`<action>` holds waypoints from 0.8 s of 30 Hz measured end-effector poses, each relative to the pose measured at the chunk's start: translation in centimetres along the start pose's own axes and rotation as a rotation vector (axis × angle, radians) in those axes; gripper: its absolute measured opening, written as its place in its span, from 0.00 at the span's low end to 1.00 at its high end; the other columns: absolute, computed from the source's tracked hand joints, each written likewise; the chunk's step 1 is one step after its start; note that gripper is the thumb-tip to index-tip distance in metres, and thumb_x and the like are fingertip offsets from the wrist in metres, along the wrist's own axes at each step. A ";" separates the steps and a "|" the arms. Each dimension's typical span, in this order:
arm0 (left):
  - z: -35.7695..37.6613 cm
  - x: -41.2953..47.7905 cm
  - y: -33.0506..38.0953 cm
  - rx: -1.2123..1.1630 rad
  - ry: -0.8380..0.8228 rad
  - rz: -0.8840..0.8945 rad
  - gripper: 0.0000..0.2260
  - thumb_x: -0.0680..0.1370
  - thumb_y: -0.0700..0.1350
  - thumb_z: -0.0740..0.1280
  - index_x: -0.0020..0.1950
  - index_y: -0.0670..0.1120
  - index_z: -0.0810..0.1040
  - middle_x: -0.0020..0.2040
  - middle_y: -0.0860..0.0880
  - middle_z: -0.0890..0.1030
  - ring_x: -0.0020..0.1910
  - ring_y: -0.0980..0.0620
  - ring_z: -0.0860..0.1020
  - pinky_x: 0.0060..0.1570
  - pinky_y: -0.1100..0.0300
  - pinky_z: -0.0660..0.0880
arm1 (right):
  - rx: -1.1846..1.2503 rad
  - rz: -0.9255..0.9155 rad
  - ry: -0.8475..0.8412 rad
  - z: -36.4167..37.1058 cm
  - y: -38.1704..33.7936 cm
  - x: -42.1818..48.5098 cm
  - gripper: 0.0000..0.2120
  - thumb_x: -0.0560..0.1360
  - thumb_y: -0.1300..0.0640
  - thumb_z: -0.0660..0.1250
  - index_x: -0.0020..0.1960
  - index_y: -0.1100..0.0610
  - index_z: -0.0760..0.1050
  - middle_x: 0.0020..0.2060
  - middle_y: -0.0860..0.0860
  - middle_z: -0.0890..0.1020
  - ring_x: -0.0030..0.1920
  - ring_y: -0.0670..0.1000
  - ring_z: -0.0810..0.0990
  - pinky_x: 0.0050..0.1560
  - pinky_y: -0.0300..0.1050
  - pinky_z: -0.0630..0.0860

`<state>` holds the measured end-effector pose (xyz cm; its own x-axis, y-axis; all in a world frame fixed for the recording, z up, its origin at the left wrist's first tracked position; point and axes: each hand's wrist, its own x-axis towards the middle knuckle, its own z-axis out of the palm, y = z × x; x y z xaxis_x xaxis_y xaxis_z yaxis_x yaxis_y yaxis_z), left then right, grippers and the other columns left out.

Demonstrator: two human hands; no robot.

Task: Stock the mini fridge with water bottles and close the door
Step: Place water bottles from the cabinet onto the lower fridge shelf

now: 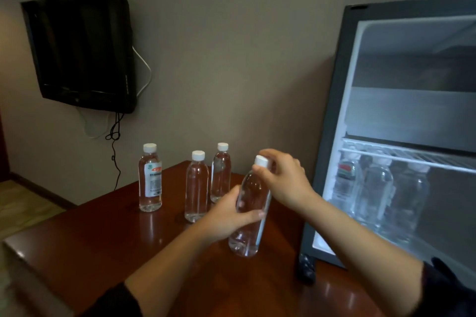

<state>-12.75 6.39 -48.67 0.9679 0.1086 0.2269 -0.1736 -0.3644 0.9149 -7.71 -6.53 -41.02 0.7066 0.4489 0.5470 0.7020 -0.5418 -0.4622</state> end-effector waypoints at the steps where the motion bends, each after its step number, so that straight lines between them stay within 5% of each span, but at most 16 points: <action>1: 0.3 -0.8 0.7 0.010 -0.013 0.010 0.21 0.71 0.48 0.73 0.62 0.51 0.71 0.56 0.52 0.81 0.56 0.57 0.79 0.58 0.58 0.75 | 0.019 -0.004 0.006 -0.9 -0.1 -0.5 0.17 0.75 0.51 0.66 0.63 0.53 0.75 0.58 0.53 0.81 0.61 0.56 0.76 0.61 0.47 0.69; 8: 4.0 -4.8 5.2 0.012 0.008 0.108 0.20 0.70 0.45 0.74 0.60 0.48 0.73 0.51 0.50 0.83 0.49 0.58 0.82 0.44 0.68 0.77 | 0.132 -0.067 0.028 -6.3 -0.1 -4.5 0.15 0.73 0.53 0.69 0.58 0.55 0.78 0.50 0.52 0.83 0.52 0.54 0.81 0.58 0.53 0.75; 13: 7.8 -5.4 7.8 0.064 0.110 0.167 0.13 0.68 0.48 0.75 0.47 0.53 0.74 0.43 0.53 0.82 0.44 0.59 0.81 0.43 0.67 0.75 | 0.222 -0.050 0.065 -9.9 1.1 -6.5 0.15 0.74 0.57 0.69 0.60 0.57 0.76 0.47 0.49 0.79 0.45 0.49 0.78 0.55 0.48 0.77; 16: 10.3 -5.0 8.5 0.110 0.131 0.173 0.14 0.67 0.51 0.75 0.43 0.55 0.72 0.45 0.52 0.82 0.47 0.55 0.80 0.48 0.60 0.76 | 0.270 0.016 0.078 -11.5 2.4 -7.9 0.16 0.74 0.57 0.69 0.61 0.55 0.74 0.48 0.51 0.80 0.42 0.47 0.79 0.50 0.42 0.76; 19: 13.0 -3.8 8.7 0.105 0.131 0.156 0.16 0.64 0.55 0.75 0.43 0.56 0.70 0.48 0.50 0.81 0.49 0.51 0.79 0.52 0.50 0.77 | 0.270 0.068 0.044 -12.9 4.6 -9.1 0.17 0.72 0.55 0.71 0.60 0.54 0.73 0.48 0.51 0.81 0.47 0.51 0.80 0.52 0.46 0.76; 24: 17.5 -1.3 9.3 0.040 0.143 0.146 0.23 0.58 0.60 0.75 0.47 0.54 0.73 0.45 0.51 0.81 0.46 0.51 0.80 0.51 0.48 0.78 | 0.255 0.199 -0.058 -14.2 8.8 -10.9 0.22 0.67 0.49 0.74 0.58 0.49 0.71 0.43 0.46 0.79 0.44 0.48 0.77 0.45 0.46 0.74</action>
<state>-12.43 -13.36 -46.27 0.8965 0.1814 0.4041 -0.3003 -0.4218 0.8555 -10.52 -26.30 -41.09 0.8310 0.3954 0.3913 0.5441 -0.4311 -0.7198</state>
